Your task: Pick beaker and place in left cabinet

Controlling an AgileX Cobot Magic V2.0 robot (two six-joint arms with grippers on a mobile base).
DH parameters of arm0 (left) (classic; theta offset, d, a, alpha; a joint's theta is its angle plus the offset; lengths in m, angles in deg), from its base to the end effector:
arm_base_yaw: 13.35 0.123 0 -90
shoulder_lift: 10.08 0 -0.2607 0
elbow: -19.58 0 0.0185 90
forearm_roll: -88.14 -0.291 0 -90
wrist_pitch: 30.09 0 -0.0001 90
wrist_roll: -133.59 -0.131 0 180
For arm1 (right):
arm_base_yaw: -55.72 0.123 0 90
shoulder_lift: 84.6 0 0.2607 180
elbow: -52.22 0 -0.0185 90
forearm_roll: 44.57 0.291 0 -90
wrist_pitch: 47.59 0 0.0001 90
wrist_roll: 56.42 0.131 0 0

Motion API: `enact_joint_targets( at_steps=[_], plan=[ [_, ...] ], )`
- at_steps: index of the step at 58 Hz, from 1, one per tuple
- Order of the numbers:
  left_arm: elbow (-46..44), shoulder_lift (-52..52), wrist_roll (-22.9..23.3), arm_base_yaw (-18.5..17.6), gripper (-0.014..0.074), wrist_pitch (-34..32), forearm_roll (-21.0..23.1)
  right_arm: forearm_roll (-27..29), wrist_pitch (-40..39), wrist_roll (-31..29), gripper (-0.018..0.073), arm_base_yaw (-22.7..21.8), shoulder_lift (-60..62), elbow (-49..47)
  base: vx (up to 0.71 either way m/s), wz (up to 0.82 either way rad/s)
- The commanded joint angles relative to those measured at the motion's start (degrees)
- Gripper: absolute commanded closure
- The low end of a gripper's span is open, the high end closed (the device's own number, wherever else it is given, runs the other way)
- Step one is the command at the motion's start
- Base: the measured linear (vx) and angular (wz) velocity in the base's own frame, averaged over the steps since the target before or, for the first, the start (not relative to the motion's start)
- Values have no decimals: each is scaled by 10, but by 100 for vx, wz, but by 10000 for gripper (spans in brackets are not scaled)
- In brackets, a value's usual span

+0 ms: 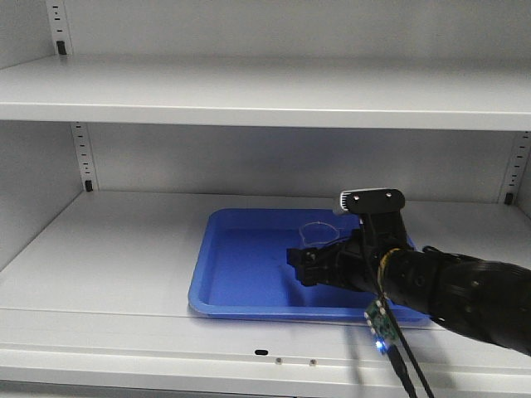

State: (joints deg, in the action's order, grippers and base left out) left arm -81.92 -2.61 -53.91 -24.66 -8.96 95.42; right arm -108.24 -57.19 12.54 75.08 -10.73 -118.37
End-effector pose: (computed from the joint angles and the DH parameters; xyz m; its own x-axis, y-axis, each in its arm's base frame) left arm 0.1514 -0.0364 0.1576 -0.2828 0.0691 -0.9567 0.2423 0.9702 -0.0015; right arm 0.4310 0.1721 0.2177 -0.3852 -0.0329 -0.9222 -0.4236 0.8942 0.1451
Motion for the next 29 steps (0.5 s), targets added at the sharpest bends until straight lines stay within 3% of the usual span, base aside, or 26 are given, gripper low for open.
enact_joint_targets(
  at_steps=[1,17,29],
  plan=[
    [-11,-6,1,-3,603,-47,4,-2,-34,-5,-97,0,62,8,0,0],
    [-11,-6,1,-3,603,-47,4,-2,-30,-5,-74,0,161,85,0,0],
    [-11,-6,1,-3,603,-47,4,-2,-18,-5,-6,0,181,104,0,0]
  ],
)
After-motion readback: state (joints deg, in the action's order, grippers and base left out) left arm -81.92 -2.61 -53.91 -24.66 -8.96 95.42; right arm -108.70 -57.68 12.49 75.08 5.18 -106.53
